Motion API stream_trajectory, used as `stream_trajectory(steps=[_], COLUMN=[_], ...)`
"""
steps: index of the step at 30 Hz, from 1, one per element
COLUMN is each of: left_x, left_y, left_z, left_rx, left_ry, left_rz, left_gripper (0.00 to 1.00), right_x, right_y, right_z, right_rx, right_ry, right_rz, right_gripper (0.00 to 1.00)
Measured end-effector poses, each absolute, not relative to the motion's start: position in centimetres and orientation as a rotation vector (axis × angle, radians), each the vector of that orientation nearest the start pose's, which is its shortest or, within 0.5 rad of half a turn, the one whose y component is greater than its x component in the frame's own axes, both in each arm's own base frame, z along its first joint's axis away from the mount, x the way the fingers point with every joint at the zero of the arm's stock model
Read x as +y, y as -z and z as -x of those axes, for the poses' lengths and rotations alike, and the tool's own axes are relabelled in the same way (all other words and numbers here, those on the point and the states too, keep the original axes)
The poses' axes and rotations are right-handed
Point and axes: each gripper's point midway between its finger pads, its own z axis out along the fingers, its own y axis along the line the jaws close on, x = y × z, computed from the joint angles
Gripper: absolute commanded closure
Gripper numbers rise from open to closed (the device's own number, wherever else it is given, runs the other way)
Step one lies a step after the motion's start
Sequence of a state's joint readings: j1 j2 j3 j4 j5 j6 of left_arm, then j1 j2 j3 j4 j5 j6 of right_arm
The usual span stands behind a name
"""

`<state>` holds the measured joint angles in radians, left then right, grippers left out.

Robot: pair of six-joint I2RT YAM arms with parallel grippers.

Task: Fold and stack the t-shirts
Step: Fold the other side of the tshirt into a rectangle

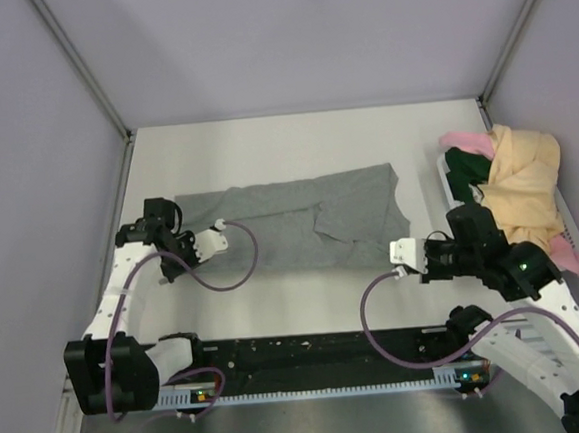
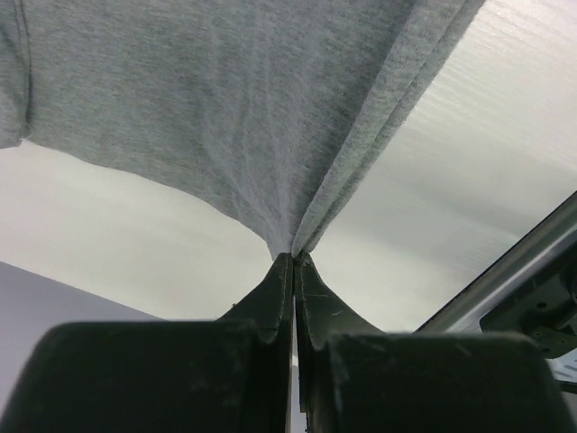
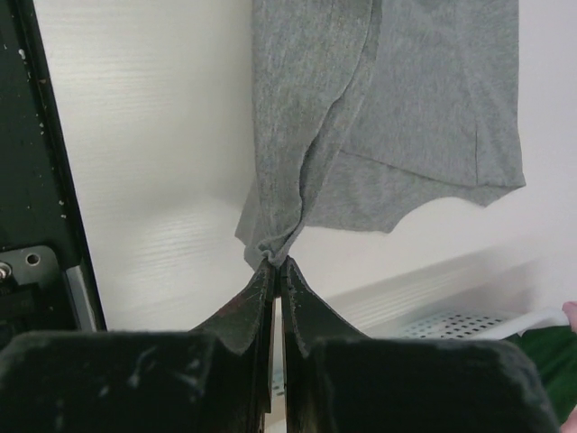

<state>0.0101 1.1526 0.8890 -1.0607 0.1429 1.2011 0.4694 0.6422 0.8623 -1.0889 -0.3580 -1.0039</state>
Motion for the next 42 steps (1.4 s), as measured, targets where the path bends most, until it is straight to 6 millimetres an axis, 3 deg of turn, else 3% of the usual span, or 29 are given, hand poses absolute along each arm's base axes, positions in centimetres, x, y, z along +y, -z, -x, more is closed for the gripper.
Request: stream_trajectory(steps=[4, 6, 14, 21, 34, 40, 42], left_x=[1.7, 2.0, 2.7, 3.2, 2.4, 3.2, 3.4], left_y=[-9.8, -9.3, -8.7, -8.6, -6.0, -5.9, -6.0], left_z=[-21.5, -22.1, -28.8, -33.1, -34.7, -35.5, -35.7], left_rx=[2.378, 2.433, 2.488, 2.452, 2.458, 2.477, 2.478], left_ry=[-0.044, -0.043, -0.118, -0.194, -0.237, -0.326, -0.345], left_rz=[-1.593, -1.565, -1.434, -1.422, -1.532, -1.497, -1.484], left_gripper=[1.0, 1.0, 1.0, 1.0, 0.99, 0.89, 0.76], right_x=[10.0, 9.7, 11.4, 10.9, 11.3, 11.5, 11.6], right_y=[-17.6, -17.4, -16.2, -15.6, -15.2, -14.8, -14.4], right_z=[-15.1, -16.3, -25.1, -31.4, -37.1, -38.9, -39.2], right_rx=[1.67, 1.686, 1.658, 1.631, 1.509, 1.465, 1.457], right_ry=[-0.135, -0.076, 0.056, 0.151, 0.271, 0.311, 0.315], right_rz=[1.725, 1.729, 1.765, 1.794, 1.899, 1.938, 1.947], right_gripper=[1.0, 1.0, 1.0, 1.0, 1.0, 1.0, 1.0])
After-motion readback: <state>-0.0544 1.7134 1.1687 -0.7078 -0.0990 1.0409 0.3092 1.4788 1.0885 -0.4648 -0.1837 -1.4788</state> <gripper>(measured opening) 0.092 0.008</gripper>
